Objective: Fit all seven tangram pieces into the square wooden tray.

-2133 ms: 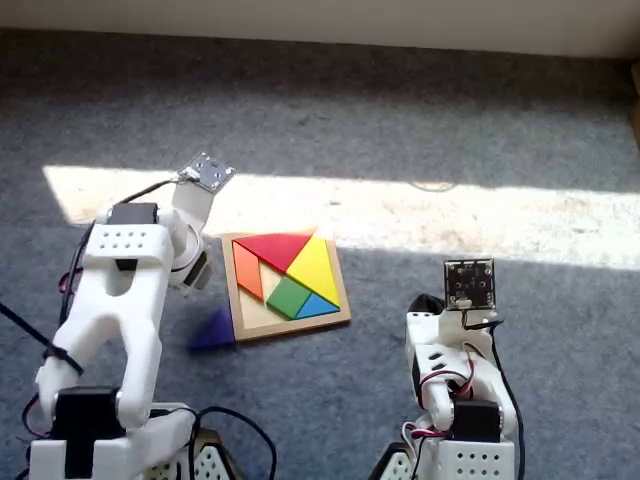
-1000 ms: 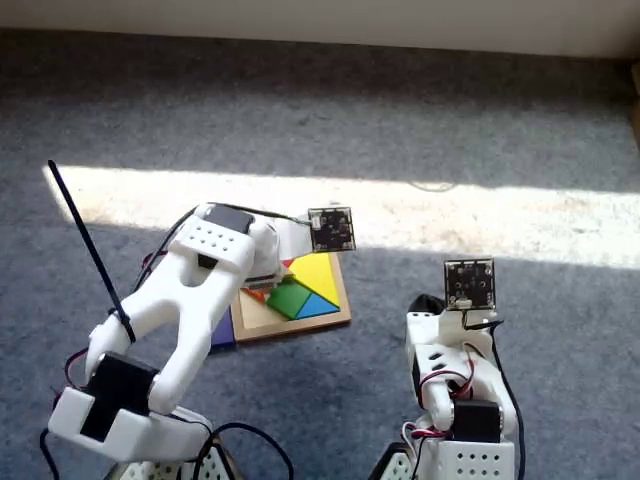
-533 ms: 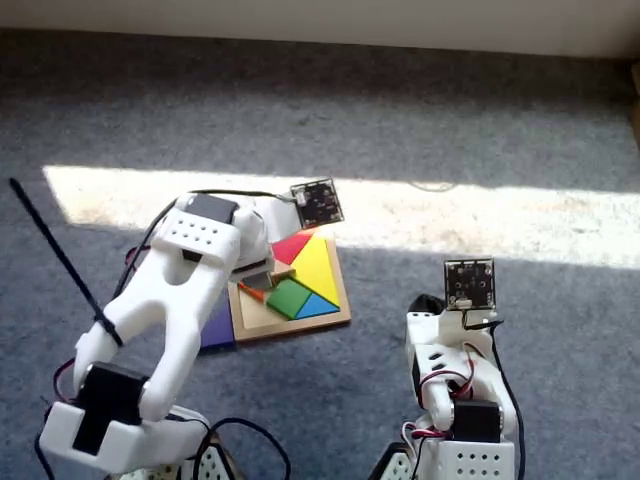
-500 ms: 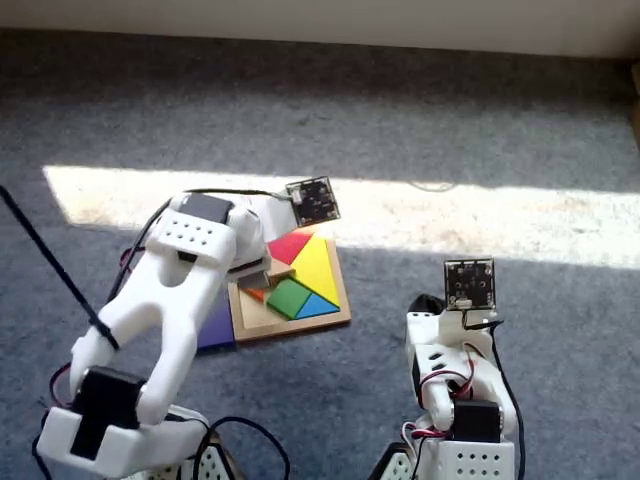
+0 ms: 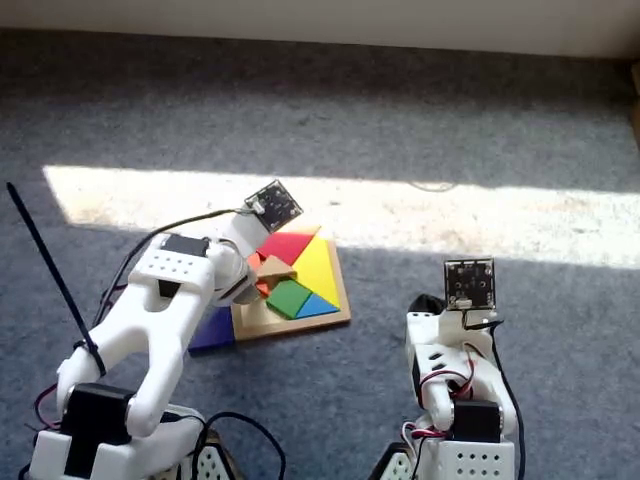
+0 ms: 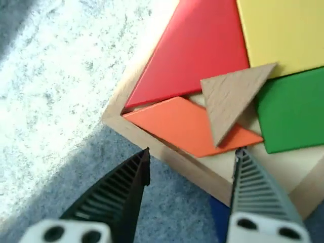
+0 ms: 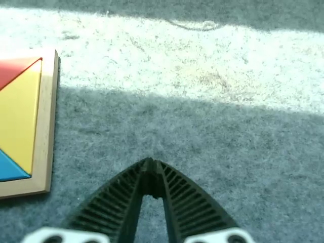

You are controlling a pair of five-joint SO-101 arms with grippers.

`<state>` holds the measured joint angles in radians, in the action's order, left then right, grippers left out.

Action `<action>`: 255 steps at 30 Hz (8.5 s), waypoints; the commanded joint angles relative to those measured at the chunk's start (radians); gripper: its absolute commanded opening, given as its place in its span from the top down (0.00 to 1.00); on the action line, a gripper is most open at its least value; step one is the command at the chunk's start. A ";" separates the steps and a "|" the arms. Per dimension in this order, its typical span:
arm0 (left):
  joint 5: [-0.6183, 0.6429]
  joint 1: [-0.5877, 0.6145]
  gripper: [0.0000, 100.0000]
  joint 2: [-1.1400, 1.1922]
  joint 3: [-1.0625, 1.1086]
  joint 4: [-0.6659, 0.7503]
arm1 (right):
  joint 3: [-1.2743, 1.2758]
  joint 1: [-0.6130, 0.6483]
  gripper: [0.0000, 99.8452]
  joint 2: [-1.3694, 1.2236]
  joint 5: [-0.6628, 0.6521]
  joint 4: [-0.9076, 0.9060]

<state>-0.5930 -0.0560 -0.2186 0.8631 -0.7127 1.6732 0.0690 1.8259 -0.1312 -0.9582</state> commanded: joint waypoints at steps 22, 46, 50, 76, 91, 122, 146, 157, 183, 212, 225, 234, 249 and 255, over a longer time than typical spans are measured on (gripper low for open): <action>0.054 0.053 0.75 -0.223 0.001 -0.043 | 0.151 -0.013 0.99 0.010 -0.009 0.021; 0.187 0.056 0.75 -0.050 0.042 0.138 | 0.151 -0.013 0.99 0.010 -0.009 0.021; 0.189 0.058 0.75 -0.030 0.039 0.164 | 0.151 -0.013 0.99 0.010 -0.009 0.021; 0.262 -0.004 0.75 -0.028 0.036 0.365 | 0.151 -0.013 0.99 0.010 -0.009 0.021; 0.387 -0.136 0.75 -0.018 0.010 0.420 | 0.151 -0.013 0.99 0.010 -0.009 0.021; 0.439 -0.082 0.79 0.154 -0.073 0.408 | 0.151 -0.013 0.99 0.010 -0.009 0.021; 0.345 -0.157 0.78 0.013 0.012 0.347 | 0.151 -0.013 0.99 0.010 -0.009 0.021; 0.345 -0.084 0.78 0.018 0.016 0.336 | 0.151 -0.013 0.99 0.010 -0.009 0.021; 0.388 0.019 0.78 -0.461 0.031 -0.023 | 0.151 -0.013 0.99 0.010 -0.009 0.021; 0.160 0.044 0.67 -0.562 0.387 -0.242 | 0.151 -0.013 0.99 0.010 -0.009 0.021; 0.204 0.088 0.67 -0.561 0.394 -0.206 | 0.151 -0.013 0.99 0.010 -0.009 0.021; 0.206 0.067 0.70 -0.522 0.383 -0.193 | 0.151 -0.013 0.99 0.010 -0.009 0.021; 0.209 0.068 0.78 -0.130 0.134 -0.241 | 0.151 -0.013 0.99 0.010 -0.009 0.021; 0.206 0.068 0.87 -0.128 0.142 -0.244 | 0.151 -0.013 0.99 0.010 -0.009 0.021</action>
<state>-0.3890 0.0115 -0.3506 1.0426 -0.9505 1.6732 0.0690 1.8259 -0.1312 -0.9582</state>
